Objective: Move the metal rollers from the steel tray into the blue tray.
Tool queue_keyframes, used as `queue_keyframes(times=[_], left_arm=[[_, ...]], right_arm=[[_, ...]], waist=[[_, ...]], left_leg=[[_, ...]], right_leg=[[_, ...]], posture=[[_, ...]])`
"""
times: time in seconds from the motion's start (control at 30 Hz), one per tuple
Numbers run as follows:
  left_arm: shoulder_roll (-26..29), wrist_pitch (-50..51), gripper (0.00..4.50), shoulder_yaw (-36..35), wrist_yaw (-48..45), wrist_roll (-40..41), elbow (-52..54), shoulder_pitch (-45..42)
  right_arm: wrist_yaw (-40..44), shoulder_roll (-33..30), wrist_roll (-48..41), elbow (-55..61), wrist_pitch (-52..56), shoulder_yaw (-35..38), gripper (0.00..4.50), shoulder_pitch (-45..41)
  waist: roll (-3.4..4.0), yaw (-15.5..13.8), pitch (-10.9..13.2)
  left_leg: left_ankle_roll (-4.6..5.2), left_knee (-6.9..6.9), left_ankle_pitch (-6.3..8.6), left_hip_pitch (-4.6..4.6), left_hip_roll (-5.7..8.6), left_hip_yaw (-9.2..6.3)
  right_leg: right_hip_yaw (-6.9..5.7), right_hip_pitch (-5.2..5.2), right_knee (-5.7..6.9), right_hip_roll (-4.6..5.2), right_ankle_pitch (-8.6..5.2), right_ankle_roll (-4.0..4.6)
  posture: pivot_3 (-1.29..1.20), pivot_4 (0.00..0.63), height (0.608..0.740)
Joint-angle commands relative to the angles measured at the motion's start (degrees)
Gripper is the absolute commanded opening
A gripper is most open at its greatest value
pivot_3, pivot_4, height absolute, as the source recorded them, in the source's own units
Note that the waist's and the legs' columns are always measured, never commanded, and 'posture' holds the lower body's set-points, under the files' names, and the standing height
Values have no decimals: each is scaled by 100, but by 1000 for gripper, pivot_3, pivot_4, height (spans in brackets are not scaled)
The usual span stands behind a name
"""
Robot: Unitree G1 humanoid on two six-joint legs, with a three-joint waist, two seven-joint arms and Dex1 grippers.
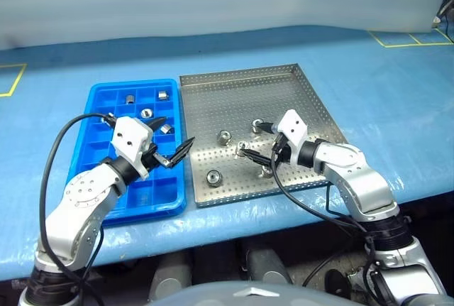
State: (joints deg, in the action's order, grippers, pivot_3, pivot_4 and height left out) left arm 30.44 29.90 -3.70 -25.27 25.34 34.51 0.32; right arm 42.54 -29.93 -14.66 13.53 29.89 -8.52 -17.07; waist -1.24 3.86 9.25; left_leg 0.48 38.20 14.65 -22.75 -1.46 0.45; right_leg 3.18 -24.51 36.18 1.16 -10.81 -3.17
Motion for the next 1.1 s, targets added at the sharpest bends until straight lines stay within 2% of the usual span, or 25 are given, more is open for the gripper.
queue_keyframes(times=[0.03,1.1], left_arm=[[-25,1,4500,-31,-29,27,138,-72],[-97,53,4500,146,-89,-64,9,-201]], right_arm=[[-13,-9,-3,145,-151,105,4491,-30],[-19,65,34,137,-184,74,4491,-29]], waist=[[0,1,0],[0,0,0]], left_leg=[[0,0,0,0,0,0],[0,3,0,3,1,1]], right_leg=[[0,0,1,0,0,0],[2,0,9,0,1,-1]], posture=[[-88,150,740],[-89,150,740]])
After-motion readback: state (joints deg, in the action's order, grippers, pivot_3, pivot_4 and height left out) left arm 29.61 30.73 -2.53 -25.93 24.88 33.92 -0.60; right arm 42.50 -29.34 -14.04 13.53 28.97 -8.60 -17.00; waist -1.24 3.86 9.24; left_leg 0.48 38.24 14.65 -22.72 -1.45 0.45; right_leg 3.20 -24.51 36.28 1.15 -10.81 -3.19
